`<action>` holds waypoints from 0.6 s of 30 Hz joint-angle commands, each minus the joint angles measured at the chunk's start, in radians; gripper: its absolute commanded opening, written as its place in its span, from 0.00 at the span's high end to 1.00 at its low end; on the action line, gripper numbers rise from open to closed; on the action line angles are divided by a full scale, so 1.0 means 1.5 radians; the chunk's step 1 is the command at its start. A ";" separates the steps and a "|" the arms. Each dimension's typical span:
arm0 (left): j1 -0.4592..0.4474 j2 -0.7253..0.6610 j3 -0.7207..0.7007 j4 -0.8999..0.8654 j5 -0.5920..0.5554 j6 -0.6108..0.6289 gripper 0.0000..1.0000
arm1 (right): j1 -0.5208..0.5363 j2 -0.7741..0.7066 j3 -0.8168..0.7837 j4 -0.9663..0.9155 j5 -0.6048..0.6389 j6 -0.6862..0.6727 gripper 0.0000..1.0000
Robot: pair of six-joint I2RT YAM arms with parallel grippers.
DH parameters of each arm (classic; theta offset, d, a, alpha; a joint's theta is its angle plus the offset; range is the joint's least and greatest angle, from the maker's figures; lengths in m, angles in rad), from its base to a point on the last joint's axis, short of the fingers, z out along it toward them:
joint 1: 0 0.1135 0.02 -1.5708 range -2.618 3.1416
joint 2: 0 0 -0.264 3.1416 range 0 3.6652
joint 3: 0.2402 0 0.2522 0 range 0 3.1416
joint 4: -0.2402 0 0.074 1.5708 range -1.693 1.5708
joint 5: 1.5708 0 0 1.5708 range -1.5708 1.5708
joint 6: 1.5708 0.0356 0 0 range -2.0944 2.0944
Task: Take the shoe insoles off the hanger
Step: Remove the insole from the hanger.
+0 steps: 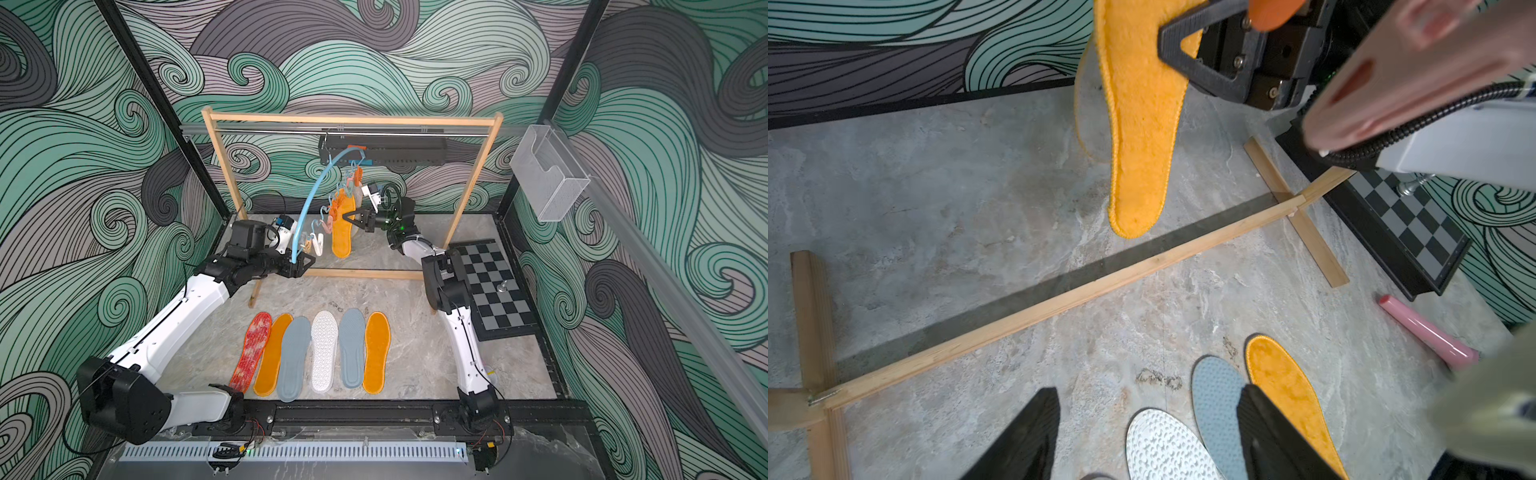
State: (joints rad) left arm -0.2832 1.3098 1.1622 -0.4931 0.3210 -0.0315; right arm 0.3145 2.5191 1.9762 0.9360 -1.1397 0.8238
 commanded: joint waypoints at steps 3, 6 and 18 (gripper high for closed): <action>0.006 -0.025 -0.033 0.054 -0.014 0.002 0.31 | -0.002 0.023 0.033 0.037 -0.020 0.045 1.00; 0.017 0.002 -0.008 0.060 -0.009 0.002 0.31 | -0.002 0.021 0.026 0.038 -0.026 0.045 1.00; 0.035 0.176 0.186 0.151 0.090 0.011 0.33 | -0.001 0.015 0.017 0.051 -0.037 0.053 1.00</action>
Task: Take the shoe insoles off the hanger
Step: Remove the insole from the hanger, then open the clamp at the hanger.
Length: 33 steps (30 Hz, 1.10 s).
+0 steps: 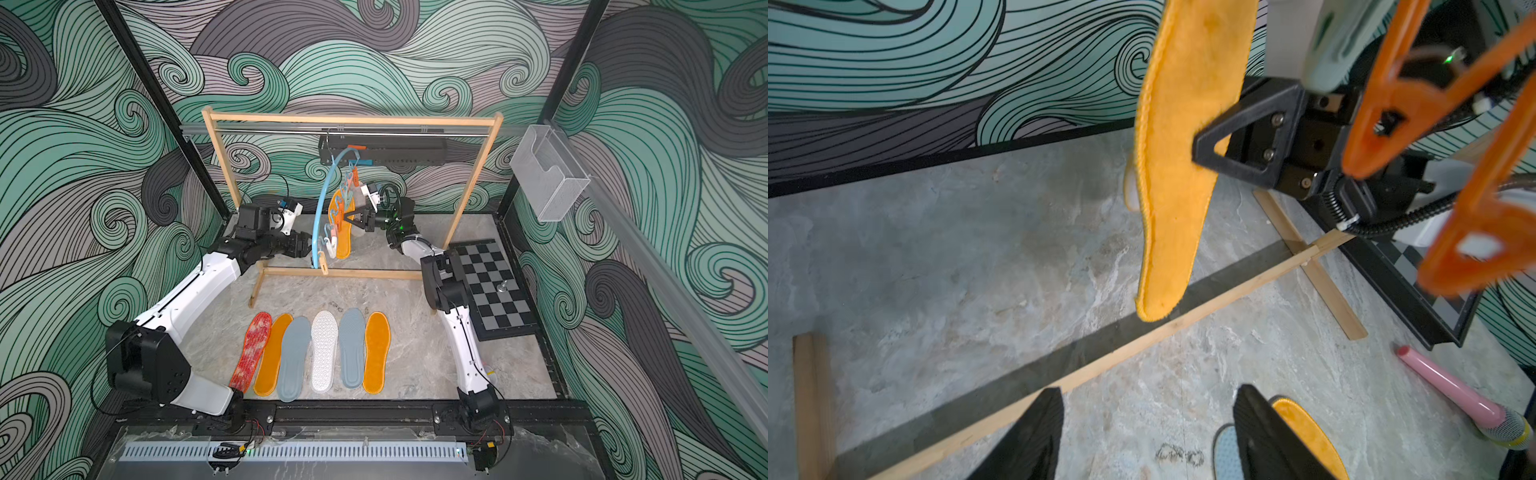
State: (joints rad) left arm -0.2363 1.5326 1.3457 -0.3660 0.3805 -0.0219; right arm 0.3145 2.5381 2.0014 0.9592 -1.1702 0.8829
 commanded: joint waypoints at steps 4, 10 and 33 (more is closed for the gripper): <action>0.003 0.123 0.203 0.018 0.092 0.031 0.33 | 0.000 -0.004 -0.006 0.050 -0.048 0.023 1.00; 0.013 0.221 0.313 0.020 0.122 0.066 0.33 | -0.003 -0.014 -0.007 0.056 -0.069 0.034 1.00; 0.017 0.427 0.563 0.045 0.336 0.025 0.36 | -0.001 -0.006 0.012 0.072 -0.111 0.053 1.00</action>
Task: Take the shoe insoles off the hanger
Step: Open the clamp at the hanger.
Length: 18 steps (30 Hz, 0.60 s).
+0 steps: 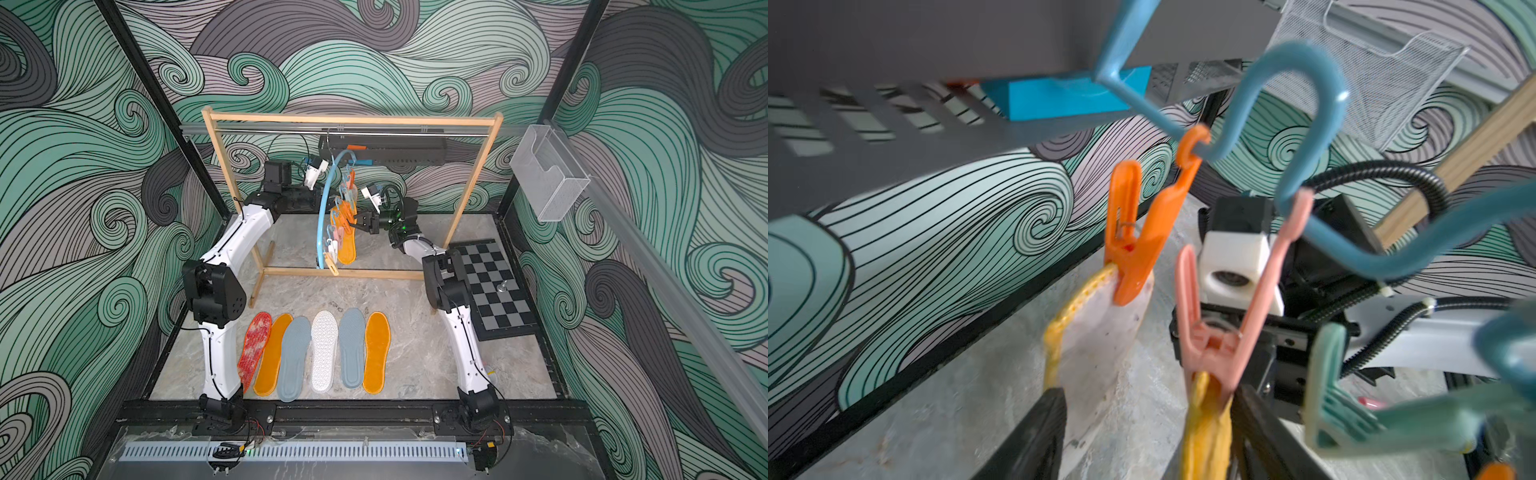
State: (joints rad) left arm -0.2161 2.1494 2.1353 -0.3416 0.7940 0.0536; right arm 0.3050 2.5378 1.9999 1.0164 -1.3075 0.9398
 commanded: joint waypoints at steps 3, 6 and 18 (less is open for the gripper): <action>0.003 0.024 0.049 0.054 0.092 -0.047 0.36 | 0.006 -0.004 0.016 0.034 -0.021 0.018 1.00; 0.002 0.036 0.069 0.058 0.103 -0.056 0.36 | 0.006 -0.003 0.016 0.038 -0.022 0.022 1.00; -0.011 0.054 0.094 0.088 0.130 -0.088 0.66 | 0.010 0.002 0.022 0.042 -0.029 0.026 1.00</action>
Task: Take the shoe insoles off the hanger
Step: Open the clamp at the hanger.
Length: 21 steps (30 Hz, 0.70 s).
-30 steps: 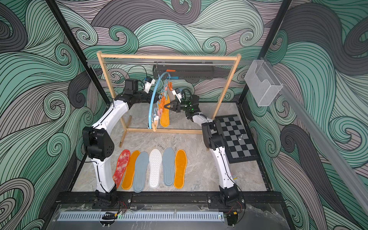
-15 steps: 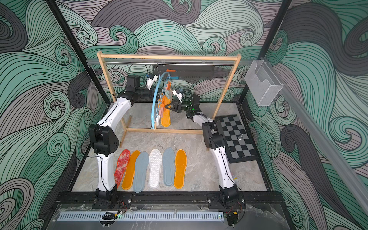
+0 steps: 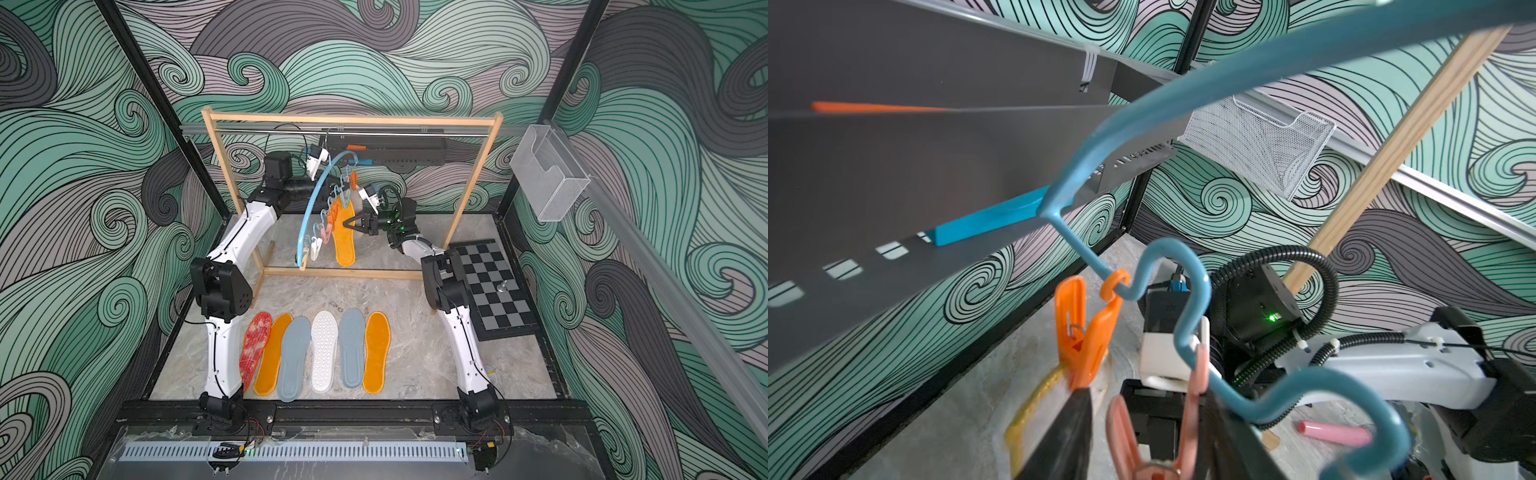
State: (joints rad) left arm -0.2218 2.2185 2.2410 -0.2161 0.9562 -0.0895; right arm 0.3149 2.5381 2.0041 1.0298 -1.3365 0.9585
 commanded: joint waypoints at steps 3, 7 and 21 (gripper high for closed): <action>-0.007 0.009 0.023 -0.005 0.012 0.012 0.84 | 0.003 0.003 0.021 0.033 -0.008 0.015 1.00; -0.009 0.006 0.021 -0.007 0.003 0.006 0.94 | 0.003 0.004 0.020 0.033 -0.007 0.016 1.00; -0.006 -0.022 -0.001 -0.040 -0.061 0.025 1.00 | 0.002 -0.082 -0.157 -0.015 0.067 -0.043 1.00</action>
State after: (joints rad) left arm -0.2276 2.2158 2.2436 -0.2264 0.9150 -0.0669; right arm 0.3149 2.4985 1.8305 1.0149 -1.2888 0.9489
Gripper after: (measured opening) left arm 0.115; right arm 0.056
